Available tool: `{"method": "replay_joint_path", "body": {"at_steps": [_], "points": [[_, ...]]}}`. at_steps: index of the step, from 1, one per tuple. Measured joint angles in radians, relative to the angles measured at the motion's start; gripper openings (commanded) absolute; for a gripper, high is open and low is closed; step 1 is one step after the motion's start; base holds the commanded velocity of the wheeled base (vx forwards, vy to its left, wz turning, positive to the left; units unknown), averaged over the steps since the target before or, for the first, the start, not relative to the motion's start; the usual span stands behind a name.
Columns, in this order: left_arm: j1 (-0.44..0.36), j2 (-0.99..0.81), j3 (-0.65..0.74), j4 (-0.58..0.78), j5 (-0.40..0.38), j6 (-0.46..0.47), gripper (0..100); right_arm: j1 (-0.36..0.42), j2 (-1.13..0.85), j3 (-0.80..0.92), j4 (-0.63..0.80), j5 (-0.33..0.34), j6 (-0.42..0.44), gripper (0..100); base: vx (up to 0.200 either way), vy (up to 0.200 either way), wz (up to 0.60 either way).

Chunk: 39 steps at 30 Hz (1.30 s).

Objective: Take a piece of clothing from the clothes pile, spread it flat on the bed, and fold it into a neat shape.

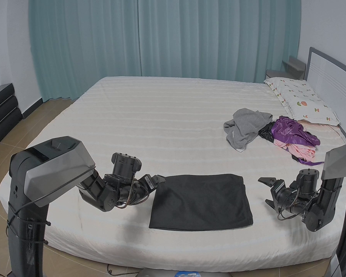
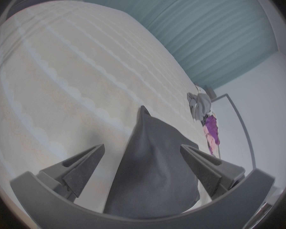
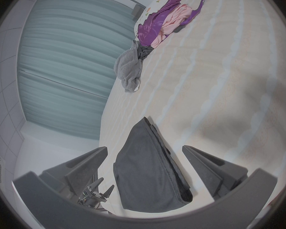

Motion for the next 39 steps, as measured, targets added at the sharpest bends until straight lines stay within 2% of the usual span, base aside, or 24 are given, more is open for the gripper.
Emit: {"method": "replay_joint_path", "body": {"at_steps": [5, 14, 18, 25, 39], "points": [[-0.027, 0.011, 0.016, -0.017, 0.025, 0.08, 100, 0.009, 0.026, 0.027, -0.047, -0.002, -0.011, 100, 0.0, 0.0, 0.0], [-0.081, 0.048, -0.015, -0.053, 0.041, 0.089, 100, 0.03, 0.045, 0.035, -0.053, -0.002, -0.016, 100, 0.0, 0.0, 0.0], [-0.087, 0.065, -0.032, -0.051, 0.086, 0.098, 100, 0.038, 0.048, 0.035, -0.054, -0.002, -0.016, 100, 0.0, 0.0, 0.0], [-0.083, 0.094, -0.037, -0.051, 0.158, 0.18, 100, 0.042, 0.05, 0.035, -0.054, -0.003, -0.016, 100, 0.0, 0.0, 0.0], [-0.114, 0.111, -0.053, -0.049, 0.157, 0.18, 100, 0.044, 0.053, 0.031, -0.054, -0.003, -0.016, 100, 0.0, 0.0, 0.0]]}}
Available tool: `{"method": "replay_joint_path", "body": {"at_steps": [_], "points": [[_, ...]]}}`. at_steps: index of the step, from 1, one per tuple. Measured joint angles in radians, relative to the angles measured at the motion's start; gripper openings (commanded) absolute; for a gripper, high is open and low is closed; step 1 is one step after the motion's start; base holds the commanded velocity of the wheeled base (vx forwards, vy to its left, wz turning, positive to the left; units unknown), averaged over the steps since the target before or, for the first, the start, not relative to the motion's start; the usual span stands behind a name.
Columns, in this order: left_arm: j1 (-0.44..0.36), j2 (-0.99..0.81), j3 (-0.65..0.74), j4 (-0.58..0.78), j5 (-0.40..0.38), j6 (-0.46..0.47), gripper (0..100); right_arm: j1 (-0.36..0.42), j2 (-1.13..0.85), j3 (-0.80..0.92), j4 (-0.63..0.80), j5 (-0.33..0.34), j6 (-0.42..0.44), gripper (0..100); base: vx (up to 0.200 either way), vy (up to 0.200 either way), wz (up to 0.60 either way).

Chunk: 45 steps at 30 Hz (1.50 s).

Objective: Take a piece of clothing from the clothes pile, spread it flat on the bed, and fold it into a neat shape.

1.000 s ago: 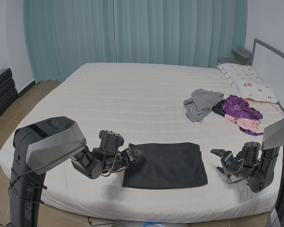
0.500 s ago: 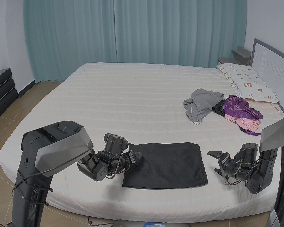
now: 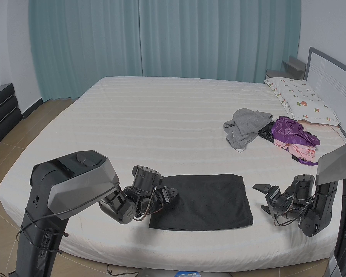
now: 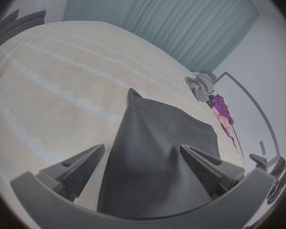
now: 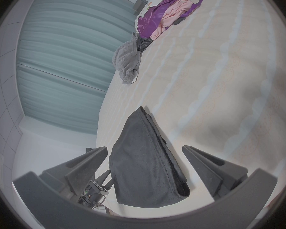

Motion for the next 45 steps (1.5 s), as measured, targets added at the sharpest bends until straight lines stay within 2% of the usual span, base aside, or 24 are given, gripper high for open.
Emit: {"method": "replay_joint_path", "body": {"at_steps": [1, 16, 32, 39, 45], "points": [[-0.001, 0.001, -0.003, 0.001, 0.0, 0.0, 0, 0.0, 0.0, -0.001, 0.0, 0.0, 0.0, 100, 0.0, 0.0, 0.0], [-0.001, -0.001, 0.0, 0.005, 0.018, -0.07, 0, 0.002, 0.001, 0.002, 0.0, -0.001, -0.001, 100, 0.0, 0.0, 0.0], [0.004, -0.028, 0.046, 0.01, 0.059, -0.093, 0, 0.002, 0.001, 0.004, 0.0, 0.001, -0.001, 100, 0.0, 0.0, 0.0], [0.006, -0.037, 0.073, 0.011, 0.133, -0.116, 0, 0.002, 0.001, 0.004, 0.0, 0.0, -0.001, 100, 0.0, 0.0, 0.0], [0.024, -0.046, 0.088, 0.009, 0.141, -0.156, 0, 0.002, 0.001, 0.005, 0.0, 0.001, -0.001, 100, 0.0, 0.0, 0.0]]}}
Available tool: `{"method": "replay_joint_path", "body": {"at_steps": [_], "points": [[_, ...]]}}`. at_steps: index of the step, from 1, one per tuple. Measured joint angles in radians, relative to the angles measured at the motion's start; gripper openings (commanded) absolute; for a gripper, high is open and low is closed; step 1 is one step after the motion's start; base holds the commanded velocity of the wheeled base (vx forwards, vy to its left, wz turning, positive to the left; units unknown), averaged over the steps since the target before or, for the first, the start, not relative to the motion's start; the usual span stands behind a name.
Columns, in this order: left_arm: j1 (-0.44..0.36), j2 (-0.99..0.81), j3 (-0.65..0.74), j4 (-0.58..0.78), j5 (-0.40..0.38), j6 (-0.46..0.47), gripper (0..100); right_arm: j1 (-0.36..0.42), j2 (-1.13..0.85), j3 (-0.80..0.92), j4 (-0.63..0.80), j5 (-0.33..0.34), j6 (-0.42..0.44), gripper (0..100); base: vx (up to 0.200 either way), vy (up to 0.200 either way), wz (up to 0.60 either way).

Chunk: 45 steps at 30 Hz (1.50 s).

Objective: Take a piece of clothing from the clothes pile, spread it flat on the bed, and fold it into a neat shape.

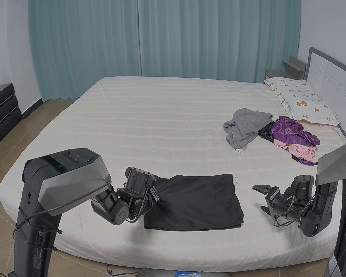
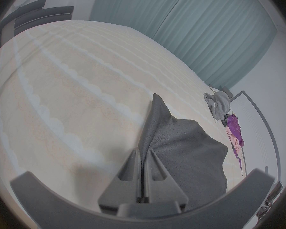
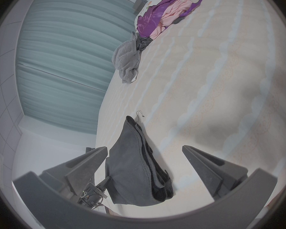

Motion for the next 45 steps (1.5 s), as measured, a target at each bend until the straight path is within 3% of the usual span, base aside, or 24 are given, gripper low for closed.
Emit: {"method": "replay_joint_path", "body": {"at_steps": [20, 45], "points": [[-0.002, -0.021, 0.017, 0.001, 0.005, -0.006, 0, 0.0, 0.0, 0.001, -0.001, 0.001, -0.005, 100, 0.0, 0.0, 0.0], [0.047, -0.088, 0.075, 0.003, 0.004, -0.002, 0, 0.0, 0.0, 0.001, -0.002, 0.002, -0.006, 100, 0.0, 0.2, 0.0]]}}
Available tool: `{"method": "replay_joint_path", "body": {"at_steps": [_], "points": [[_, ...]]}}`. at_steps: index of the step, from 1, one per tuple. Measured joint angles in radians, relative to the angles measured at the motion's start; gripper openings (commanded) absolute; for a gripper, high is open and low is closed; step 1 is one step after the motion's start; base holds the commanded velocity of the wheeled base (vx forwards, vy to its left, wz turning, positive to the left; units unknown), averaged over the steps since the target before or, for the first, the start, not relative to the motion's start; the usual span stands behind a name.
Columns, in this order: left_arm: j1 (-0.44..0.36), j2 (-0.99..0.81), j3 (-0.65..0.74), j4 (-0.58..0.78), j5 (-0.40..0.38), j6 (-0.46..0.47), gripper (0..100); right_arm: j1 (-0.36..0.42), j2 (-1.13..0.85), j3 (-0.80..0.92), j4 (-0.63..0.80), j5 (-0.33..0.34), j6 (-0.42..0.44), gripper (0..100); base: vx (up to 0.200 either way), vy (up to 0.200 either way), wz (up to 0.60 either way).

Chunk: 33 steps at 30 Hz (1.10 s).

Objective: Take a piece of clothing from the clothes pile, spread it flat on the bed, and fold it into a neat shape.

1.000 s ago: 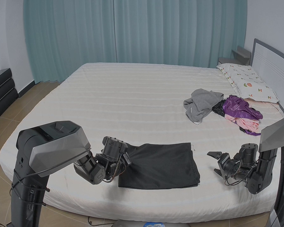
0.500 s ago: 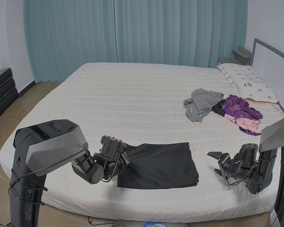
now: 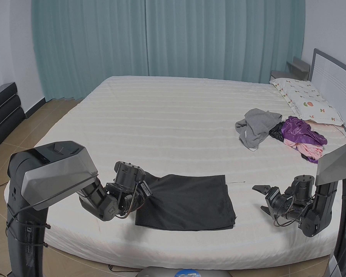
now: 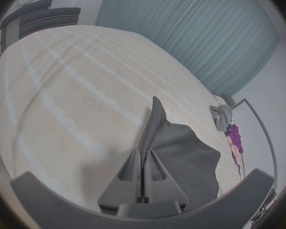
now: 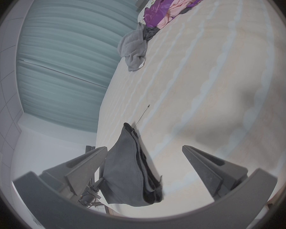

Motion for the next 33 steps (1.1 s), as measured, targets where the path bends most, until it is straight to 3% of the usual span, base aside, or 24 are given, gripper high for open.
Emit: {"method": "replay_joint_path", "body": {"at_steps": [20, 33], "points": [[0.104, -0.034, 0.065, -0.01, -0.021, -0.003, 0, 0.0, 0.001, 0.002, 0.0, 0.0, 0.0, 100, 0.0, 0.2, 0.0], [0.126, -0.032, 0.056, -0.009, -0.038, -0.003, 0, 0.0, 0.001, 0.003, 0.0, 0.0, 0.0, 100, 0.0, 0.2, 0.0]]}}
